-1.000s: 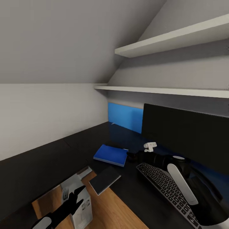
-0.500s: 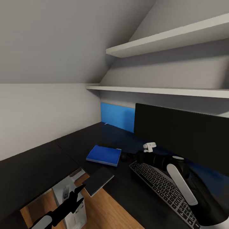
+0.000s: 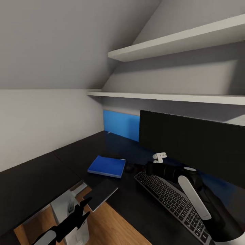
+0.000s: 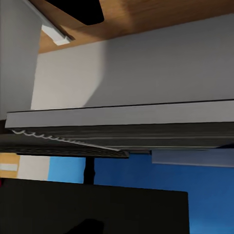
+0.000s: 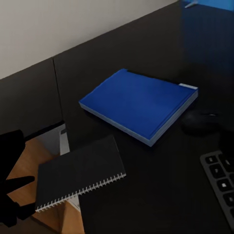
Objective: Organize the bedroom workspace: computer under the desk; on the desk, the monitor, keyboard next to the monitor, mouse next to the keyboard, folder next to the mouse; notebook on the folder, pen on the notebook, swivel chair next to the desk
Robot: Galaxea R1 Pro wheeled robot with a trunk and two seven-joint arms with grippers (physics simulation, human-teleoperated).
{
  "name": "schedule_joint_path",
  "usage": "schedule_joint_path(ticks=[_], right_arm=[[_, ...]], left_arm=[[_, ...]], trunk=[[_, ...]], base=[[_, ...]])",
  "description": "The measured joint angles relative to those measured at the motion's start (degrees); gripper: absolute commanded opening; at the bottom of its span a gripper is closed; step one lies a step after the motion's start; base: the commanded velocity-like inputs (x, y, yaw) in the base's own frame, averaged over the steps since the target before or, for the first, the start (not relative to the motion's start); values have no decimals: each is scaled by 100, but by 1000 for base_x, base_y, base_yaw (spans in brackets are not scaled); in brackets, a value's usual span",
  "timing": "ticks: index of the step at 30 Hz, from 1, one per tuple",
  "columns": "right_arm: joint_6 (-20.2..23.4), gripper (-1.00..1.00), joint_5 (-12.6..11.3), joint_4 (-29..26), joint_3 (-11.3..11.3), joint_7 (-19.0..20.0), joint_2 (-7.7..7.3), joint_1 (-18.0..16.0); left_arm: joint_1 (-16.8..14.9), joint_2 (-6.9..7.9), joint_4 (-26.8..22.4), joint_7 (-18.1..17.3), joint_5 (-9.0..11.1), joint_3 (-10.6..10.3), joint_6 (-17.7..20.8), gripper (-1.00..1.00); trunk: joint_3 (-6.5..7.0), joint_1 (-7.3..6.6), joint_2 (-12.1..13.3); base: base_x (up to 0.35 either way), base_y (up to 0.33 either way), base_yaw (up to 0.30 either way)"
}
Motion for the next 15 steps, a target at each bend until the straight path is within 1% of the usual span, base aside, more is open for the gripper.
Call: schedule_joint_path(ticks=[15], right_arm=[[-3,100,0,-1,1,2,-1,0]], left_arm=[[0,-6,0,-42,0,-7,-7,100]], trunk=[[0,0,0]], base=[[0,0,-8]])
